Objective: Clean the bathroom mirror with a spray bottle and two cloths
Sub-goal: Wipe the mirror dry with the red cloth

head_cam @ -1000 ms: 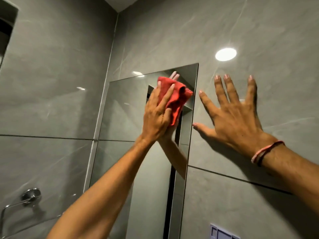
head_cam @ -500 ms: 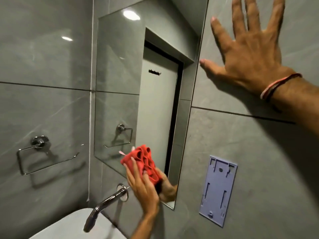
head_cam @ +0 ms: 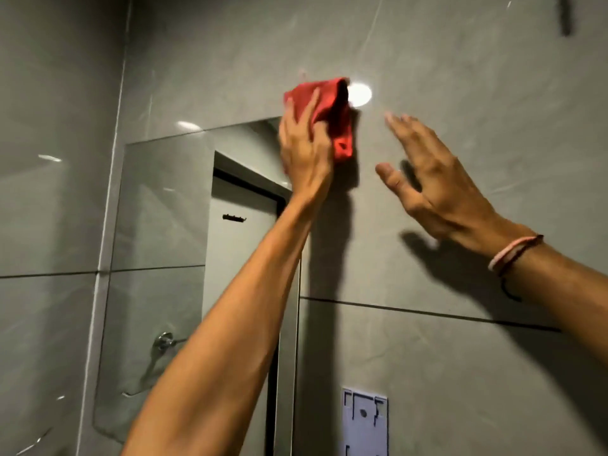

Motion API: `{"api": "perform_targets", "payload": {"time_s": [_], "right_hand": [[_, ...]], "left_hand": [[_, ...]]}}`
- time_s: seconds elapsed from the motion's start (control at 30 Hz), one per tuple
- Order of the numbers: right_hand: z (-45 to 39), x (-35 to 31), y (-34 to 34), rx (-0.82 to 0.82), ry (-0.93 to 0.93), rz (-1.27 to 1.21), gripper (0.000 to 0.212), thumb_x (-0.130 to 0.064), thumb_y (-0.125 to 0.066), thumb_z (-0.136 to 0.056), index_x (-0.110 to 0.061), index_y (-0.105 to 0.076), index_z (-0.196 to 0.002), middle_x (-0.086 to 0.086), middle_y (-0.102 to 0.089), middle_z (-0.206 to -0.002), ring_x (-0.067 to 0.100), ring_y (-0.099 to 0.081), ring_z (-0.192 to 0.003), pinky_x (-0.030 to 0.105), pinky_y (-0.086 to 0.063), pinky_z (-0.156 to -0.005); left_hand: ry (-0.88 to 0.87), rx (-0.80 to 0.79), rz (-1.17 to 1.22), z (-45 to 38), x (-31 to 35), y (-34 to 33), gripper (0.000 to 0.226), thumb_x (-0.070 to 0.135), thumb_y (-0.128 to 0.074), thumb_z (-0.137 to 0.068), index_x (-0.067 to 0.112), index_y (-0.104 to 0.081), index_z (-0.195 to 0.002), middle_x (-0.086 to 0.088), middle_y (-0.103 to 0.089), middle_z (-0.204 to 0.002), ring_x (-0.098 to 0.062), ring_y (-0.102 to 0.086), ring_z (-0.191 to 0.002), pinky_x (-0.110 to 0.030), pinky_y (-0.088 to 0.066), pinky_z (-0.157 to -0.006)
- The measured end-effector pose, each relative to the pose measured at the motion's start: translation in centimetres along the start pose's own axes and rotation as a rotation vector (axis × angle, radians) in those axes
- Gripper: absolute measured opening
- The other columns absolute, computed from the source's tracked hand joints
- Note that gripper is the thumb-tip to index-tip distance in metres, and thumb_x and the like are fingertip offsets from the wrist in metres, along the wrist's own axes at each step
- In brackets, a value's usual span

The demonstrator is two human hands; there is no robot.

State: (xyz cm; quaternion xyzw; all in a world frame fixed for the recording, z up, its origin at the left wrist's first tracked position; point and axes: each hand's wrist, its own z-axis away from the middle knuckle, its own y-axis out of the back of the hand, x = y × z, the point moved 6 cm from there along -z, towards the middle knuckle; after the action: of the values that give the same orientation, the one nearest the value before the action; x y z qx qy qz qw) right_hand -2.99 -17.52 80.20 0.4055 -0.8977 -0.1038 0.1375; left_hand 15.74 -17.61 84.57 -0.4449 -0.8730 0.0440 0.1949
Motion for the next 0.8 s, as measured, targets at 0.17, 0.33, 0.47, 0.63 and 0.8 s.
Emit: {"api": "perform_targets", "payload": {"time_s": [0.17,0.33,0.47,0.63,0.8], "right_hand": [[-1.6,1.8,3.1,0.241,-0.531,-0.754,0.117,-0.099,-0.048,-0.064,-0.027,-0.042,-0.155,0.002,-0.059,-0.154,0.021,-0.062,-0.135,0.046,-0.051,-0.114],[1.1,0.7,5.6,0.452,-0.649,-1.064,0.027,-0.04,-0.084,-0.08,-0.017,-0.074,-0.088,-0.011,-0.082,-0.072,0.004,-0.079,-0.074,0.03,-0.067,-0.073],[5.7,1.0,6.8,0.51,-0.694,-1.069,0.012,-0.012,-0.081,-0.088,-0.008,-0.075,-0.097,0.001,-0.08,-0.086,0.01,-0.079,-0.081,0.026,-0.064,-0.073],[12.8,1.1,9.4,0.636,-0.702,-1.171,0.013,-0.015,-0.078,-0.091,-0.017,-0.066,-0.094,-0.007,-0.078,-0.076,0.006,-0.076,-0.077,0.024,-0.062,-0.07],[21.9,1.6,10.8,0.688,-0.776,-1.178,0.016,-0.016,-0.079,-0.091,-0.02,-0.063,-0.093,-0.009,-0.077,-0.077,0.008,-0.072,-0.08,0.029,-0.063,-0.076]], "left_hand": [[-0.118,-0.247,0.17,1.2,5.8,-4.4,0.055,0.009,-0.039,-0.091,0.005,-0.049,-0.145,-0.021,-0.033,-0.162,-0.033,-0.031,-0.15,-0.052,-0.025,-0.124],[-0.351,-0.412,0.098,9.7,7.8,-4.6,0.068,0.01,-0.057,-0.083,0.0,-0.042,-0.148,-0.025,-0.031,-0.162,-0.034,-0.03,-0.151,-0.054,-0.027,-0.123],[-0.234,-0.421,0.138,14.5,7.5,-2.9,0.104,0.036,-0.086,-0.07,0.015,-0.029,-0.154,-0.009,-0.027,-0.165,-0.02,-0.027,-0.154,-0.05,-0.033,-0.123],[0.328,-0.435,0.544,20.8,5.0,-2.4,0.082,0.039,-0.078,-0.069,0.027,-0.046,-0.144,0.002,-0.061,-0.14,-0.014,-0.063,-0.125,-0.034,-0.055,-0.102],[0.723,-0.67,0.837,29.4,4.9,-4.7,0.028,0.016,-0.074,-0.081,0.016,-0.074,-0.109,-0.003,-0.079,-0.106,-0.017,-0.076,-0.09,-0.031,-0.062,-0.077]]}}
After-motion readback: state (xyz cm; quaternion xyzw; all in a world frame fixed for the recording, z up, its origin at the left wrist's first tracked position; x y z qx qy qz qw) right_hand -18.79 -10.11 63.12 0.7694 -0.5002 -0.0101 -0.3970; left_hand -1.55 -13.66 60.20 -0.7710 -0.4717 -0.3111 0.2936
